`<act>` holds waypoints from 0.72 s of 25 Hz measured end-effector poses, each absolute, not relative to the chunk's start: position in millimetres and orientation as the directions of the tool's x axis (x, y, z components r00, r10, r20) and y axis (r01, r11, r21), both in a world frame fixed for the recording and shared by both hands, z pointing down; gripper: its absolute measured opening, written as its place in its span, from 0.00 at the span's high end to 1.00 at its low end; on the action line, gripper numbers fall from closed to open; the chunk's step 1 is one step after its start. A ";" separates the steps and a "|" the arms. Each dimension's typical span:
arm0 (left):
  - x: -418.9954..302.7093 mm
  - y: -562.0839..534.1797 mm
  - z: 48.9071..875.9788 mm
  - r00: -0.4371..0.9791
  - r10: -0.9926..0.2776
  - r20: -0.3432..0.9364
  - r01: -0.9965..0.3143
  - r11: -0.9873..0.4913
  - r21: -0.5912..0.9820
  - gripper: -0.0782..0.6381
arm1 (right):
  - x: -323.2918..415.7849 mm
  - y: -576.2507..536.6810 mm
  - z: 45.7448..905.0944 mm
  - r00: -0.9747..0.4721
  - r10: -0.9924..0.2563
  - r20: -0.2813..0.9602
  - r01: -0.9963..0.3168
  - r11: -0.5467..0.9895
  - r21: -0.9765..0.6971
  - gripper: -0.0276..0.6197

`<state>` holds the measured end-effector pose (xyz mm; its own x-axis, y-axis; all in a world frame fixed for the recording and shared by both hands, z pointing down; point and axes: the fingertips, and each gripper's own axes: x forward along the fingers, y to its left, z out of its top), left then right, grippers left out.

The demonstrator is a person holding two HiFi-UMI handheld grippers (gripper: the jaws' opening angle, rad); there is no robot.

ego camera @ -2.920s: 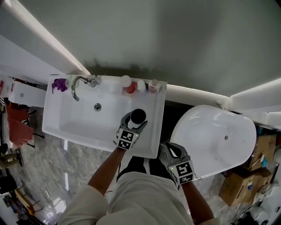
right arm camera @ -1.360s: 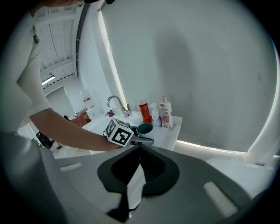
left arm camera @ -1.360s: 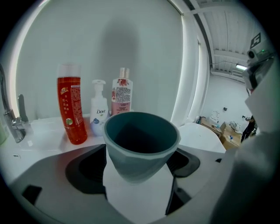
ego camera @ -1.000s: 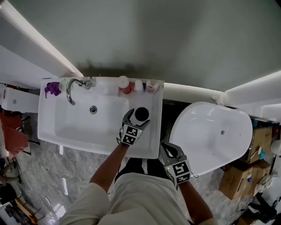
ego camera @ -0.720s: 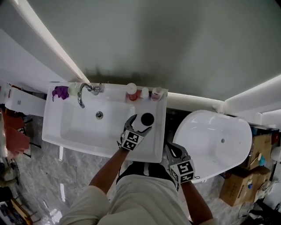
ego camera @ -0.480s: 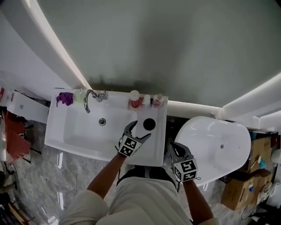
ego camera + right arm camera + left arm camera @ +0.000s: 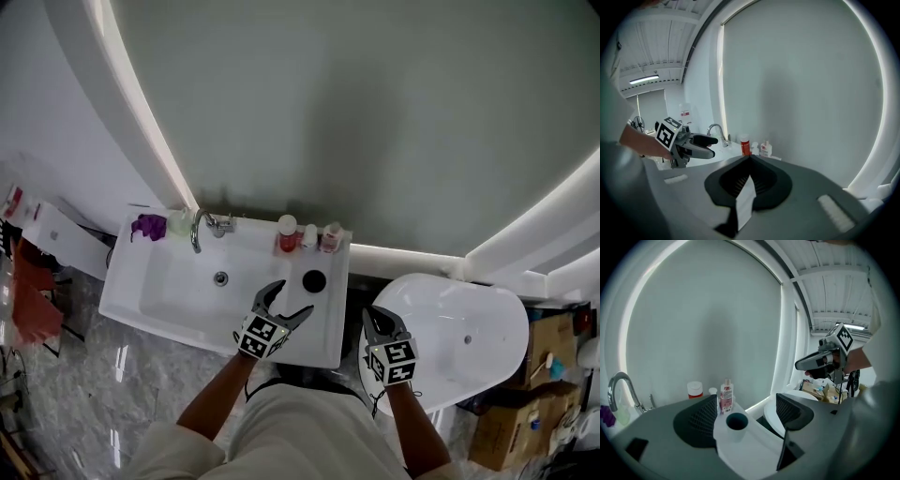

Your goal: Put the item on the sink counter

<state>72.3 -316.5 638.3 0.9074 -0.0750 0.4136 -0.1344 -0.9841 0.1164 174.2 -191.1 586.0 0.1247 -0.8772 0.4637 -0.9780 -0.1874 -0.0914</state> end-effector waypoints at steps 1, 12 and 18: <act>69.5 -314.5 630.7 0.910 -0.093 0.404 -0.151 -0.982 0.115 0.34 | 173.3 -189.3 583.6 0.116 -0.881 0.459 -0.980 -0.176 -0.090 0.94; 19.8 -269.8 571.8 0.882 -0.299 0.366 -0.362 -0.925 0.117 0.53 | 163.1 -146.7 553.5 0.033 -0.912 0.409 -0.993 -0.076 -0.090 0.94; -12.0 -241.9 557.3 0.853 -0.378 0.360 -0.441 -0.891 0.108 0.59 | 155.0 -122.5 540.0 -0.010 -0.925 0.379 -0.994 -0.030 -0.100 0.94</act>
<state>-12.0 -241.9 557.3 0.8529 -0.3782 0.3600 -0.4407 -0.8912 0.1077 155.0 -122.5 540.0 -0.0101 -0.9255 0.3787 -0.9945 -0.0302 -0.1004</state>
